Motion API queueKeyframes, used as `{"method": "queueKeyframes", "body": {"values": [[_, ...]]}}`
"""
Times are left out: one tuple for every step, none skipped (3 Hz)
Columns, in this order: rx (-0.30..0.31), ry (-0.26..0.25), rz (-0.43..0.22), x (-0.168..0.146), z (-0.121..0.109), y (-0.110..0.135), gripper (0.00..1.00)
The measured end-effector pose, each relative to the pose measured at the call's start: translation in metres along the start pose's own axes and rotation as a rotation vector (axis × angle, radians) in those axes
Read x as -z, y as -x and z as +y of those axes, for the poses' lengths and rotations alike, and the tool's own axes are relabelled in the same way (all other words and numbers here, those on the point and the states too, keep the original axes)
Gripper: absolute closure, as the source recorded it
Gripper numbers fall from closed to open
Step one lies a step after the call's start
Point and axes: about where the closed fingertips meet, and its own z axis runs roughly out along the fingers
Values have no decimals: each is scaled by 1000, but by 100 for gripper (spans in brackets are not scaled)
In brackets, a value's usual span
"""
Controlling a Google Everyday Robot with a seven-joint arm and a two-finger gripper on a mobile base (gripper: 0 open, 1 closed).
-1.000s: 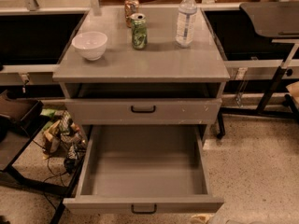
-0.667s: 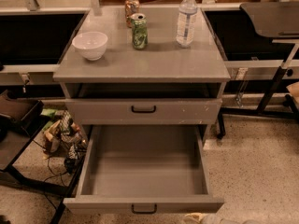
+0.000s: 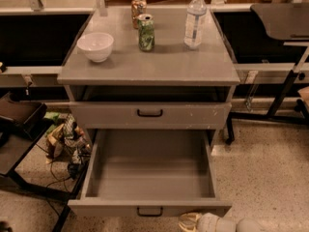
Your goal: Close middle drawer
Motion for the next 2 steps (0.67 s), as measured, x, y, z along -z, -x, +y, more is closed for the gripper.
{"method": "queueKeyframes", "body": {"values": [[30, -2, -28, -37, -15, 10, 100], [52, -34, 3, -65, -35, 14, 100]]}}
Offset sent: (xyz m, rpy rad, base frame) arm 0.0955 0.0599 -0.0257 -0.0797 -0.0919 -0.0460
